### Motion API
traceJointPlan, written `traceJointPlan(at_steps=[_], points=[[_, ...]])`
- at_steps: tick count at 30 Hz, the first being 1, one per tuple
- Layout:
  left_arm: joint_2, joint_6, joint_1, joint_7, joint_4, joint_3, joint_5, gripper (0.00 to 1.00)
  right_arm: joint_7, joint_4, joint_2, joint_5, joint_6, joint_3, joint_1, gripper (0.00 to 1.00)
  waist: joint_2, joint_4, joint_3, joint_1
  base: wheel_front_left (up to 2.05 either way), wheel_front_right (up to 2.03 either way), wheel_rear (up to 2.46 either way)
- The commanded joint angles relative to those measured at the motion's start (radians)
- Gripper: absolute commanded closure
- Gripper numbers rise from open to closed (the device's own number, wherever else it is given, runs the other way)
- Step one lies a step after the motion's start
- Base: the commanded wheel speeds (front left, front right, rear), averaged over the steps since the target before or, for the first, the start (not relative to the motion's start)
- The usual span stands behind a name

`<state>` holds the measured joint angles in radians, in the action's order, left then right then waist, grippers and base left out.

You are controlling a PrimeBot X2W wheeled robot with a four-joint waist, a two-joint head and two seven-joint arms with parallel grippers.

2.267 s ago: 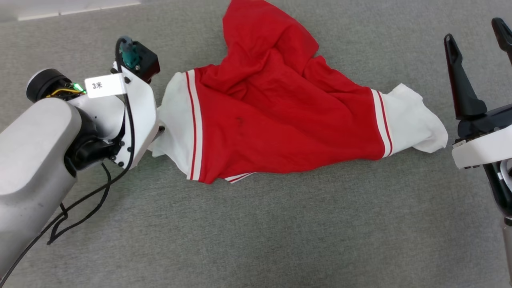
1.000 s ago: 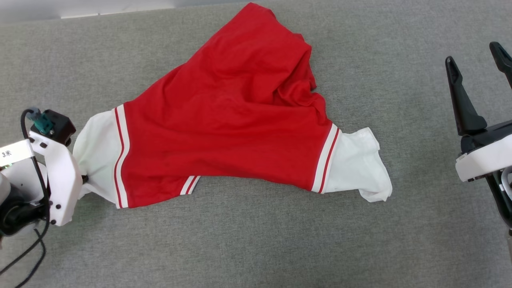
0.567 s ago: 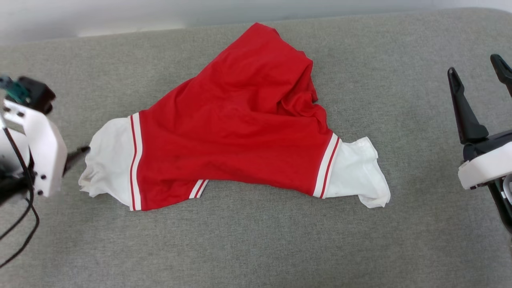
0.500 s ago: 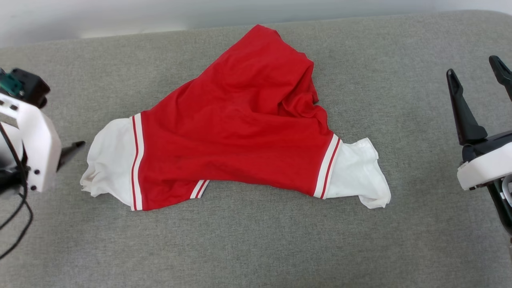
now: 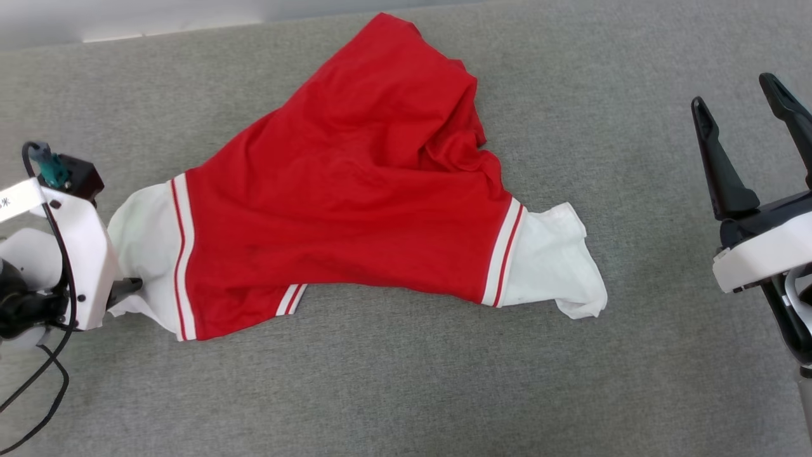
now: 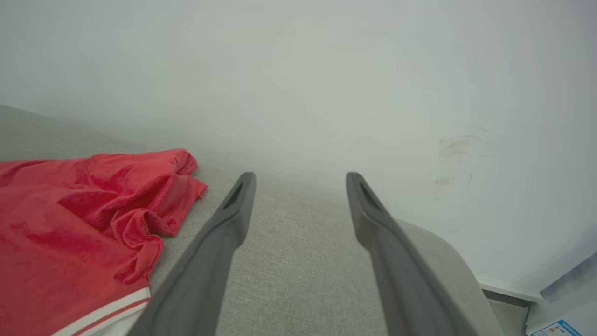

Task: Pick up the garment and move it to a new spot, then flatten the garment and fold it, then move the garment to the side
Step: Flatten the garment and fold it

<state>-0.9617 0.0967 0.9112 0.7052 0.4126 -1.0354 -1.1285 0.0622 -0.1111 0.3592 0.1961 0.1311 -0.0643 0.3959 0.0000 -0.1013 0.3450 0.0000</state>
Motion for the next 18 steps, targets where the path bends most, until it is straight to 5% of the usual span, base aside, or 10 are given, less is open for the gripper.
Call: traceJointPlan(at_steps=[1, 7, 8, 9, 14, 18], points=[[0.008, 0.006, -0.016, 0.011, 0.015, -0.011, -0.001, 0.00, 0.000, 0.000, -0.002, 0.003, -0.001, -0.003, 0.013, 0.00, 0.0000, -0.016, 0.015, 0.0000, 0.00, 0.00, 0.00], [0.066, 0.022, -0.073, 0.034, 0.049, -0.074, -0.002, 0.00, -0.005, 0.019, 0.005, 0.007, -0.001, -0.004, 0.029, 0.00, 0.0000, -0.025, 0.022, 0.0000, 0.00, 0.00, 0.00], [0.073, 0.025, -0.077, 0.027, 0.049, -0.076, -0.005, 0.68, -0.004, 0.023, 0.009, 0.009, -0.001, -0.004, 0.031, 0.00, 0.0000, -0.024, 0.020, 0.0000, 0.00, 0.00, 0.00], [0.078, 0.027, -0.078, 0.024, 0.048, -0.079, -0.006, 1.00, 0.000, 0.026, 0.015, 0.010, -0.001, -0.006, 0.032, 0.00, 0.0000, -0.021, 0.017, 0.0000, 0.00, 0.00, 0.00], [0.057, 0.031, -0.030, -0.034, 0.021, -0.063, 0.026, 1.00, 0.052, 0.017, 0.076, 0.021, -0.001, -0.038, 0.065, 0.00, 0.0000, -0.004, -0.010, 0.0000, 0.00, 0.00, 0.00], [0.035, 0.031, 0.021, -0.095, -0.017, -0.034, 0.042, 1.00, 0.216, 0.004, 0.197, 0.077, -0.001, -0.150, 0.107, 0.00, 0.0000, 0.013, -0.033, 0.0000, 0.00, 0.00, 0.00]])
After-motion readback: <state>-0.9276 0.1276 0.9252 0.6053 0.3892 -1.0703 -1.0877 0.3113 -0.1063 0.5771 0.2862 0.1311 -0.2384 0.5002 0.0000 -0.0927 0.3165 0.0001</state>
